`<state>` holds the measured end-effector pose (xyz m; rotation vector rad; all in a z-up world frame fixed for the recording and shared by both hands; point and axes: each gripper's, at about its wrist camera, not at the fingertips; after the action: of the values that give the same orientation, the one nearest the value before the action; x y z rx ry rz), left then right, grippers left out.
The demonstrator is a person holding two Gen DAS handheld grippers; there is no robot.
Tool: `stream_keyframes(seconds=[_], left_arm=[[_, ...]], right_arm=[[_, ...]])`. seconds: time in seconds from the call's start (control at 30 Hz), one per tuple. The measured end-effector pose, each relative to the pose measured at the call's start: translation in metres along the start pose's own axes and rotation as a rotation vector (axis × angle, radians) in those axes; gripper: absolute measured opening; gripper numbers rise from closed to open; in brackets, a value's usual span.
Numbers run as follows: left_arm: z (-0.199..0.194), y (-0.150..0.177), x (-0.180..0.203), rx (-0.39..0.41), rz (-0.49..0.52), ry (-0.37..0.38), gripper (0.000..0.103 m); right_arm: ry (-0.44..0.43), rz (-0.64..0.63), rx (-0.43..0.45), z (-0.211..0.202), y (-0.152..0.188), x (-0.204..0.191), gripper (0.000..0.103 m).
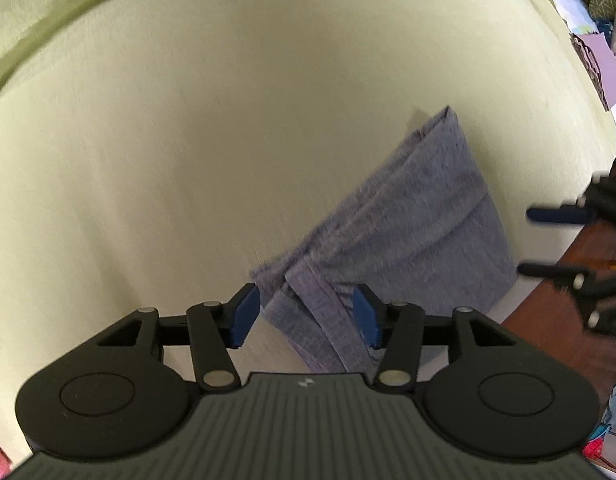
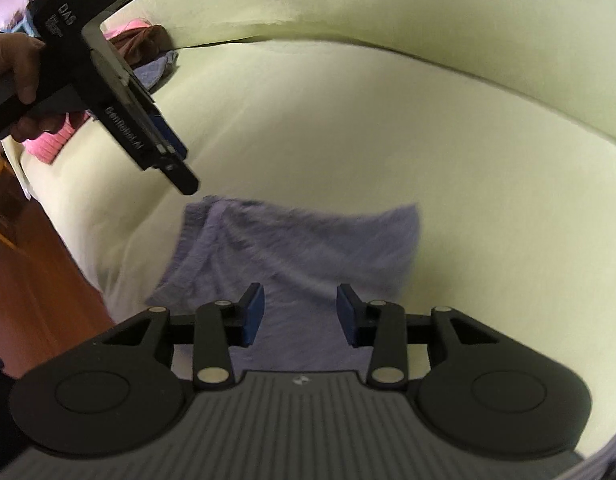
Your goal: Fold clothes
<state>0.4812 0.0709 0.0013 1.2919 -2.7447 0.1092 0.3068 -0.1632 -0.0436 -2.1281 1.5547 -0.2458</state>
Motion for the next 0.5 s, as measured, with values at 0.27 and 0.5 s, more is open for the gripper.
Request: stream_keyframes(seconds=[0.27,0.5], left_arm=[[-0.001,-0.001,-0.013,0.008,-0.019,0.015,0.057],[0.006,0.021,-0.018,0.066,0.114,0.146,0.057]], right_arm=[[-0.033,-0.105,-0.044,0.020,-0.027,0.025,0.043],[-0.162,-0.364,-0.135,0.045,-0.051,0.055,0.053]])
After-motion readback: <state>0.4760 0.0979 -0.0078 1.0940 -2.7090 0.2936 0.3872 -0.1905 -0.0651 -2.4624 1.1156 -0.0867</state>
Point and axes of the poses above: each gripper's, at about its wrist camera, not at the fingertips, and z roughly the way its jaws point, x to its right, y to its underside, and after that the axes turned 2 degrees about -x, right-handed
